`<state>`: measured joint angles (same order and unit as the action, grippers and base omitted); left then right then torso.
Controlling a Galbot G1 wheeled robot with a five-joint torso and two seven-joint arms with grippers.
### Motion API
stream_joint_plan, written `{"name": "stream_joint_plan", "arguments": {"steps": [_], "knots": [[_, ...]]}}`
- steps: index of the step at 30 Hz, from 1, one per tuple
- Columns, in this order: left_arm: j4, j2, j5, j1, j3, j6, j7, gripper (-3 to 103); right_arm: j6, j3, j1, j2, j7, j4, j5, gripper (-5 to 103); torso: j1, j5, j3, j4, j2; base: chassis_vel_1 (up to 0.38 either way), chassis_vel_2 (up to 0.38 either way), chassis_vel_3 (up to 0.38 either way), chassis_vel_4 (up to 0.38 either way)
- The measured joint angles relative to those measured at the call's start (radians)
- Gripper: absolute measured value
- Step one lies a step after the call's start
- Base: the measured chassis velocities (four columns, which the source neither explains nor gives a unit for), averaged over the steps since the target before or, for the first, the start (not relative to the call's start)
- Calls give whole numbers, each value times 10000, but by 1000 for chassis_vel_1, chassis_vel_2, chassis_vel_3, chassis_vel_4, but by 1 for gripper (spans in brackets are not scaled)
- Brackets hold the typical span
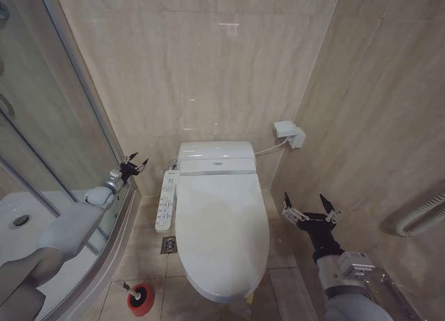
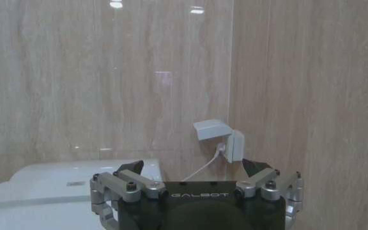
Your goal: Open the toilet lid, clean the toilet bowl with a toilet brush, close the toilet lid, and flush.
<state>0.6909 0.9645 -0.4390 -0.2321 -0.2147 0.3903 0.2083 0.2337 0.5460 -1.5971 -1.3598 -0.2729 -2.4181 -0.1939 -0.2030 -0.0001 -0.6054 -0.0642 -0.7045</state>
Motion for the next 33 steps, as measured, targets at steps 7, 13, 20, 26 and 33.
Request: {"name": "stream_joint_plan", "arguments": {"steps": [7,13,20,26,33], "knots": [[62,11,7,-54,42,160,248,43,0,0,0,0,0,0,0,100,0,1,0,0,0,0,0,0,0],[54,17,56,-59,16,312,571,17,0,0,0,1,0,0,0,100,0,1,0,3,0,0,0,0,0],[32,73,80,-65,-33,441,972,0,0,0,0,0,0,0,0,100,0,1,0,2,0,0,0,0,0],[32,87,80,-122,-32,480,1078,0,0,0,-1,0,0,0,0,100,2,2,1,3,0,0,0,0,0],[88,110,168,-319,-16,650,1411,0,0,1,0,0,0,0,0,100,-1,0,0,1,0,-100,87,92,-93]]}}
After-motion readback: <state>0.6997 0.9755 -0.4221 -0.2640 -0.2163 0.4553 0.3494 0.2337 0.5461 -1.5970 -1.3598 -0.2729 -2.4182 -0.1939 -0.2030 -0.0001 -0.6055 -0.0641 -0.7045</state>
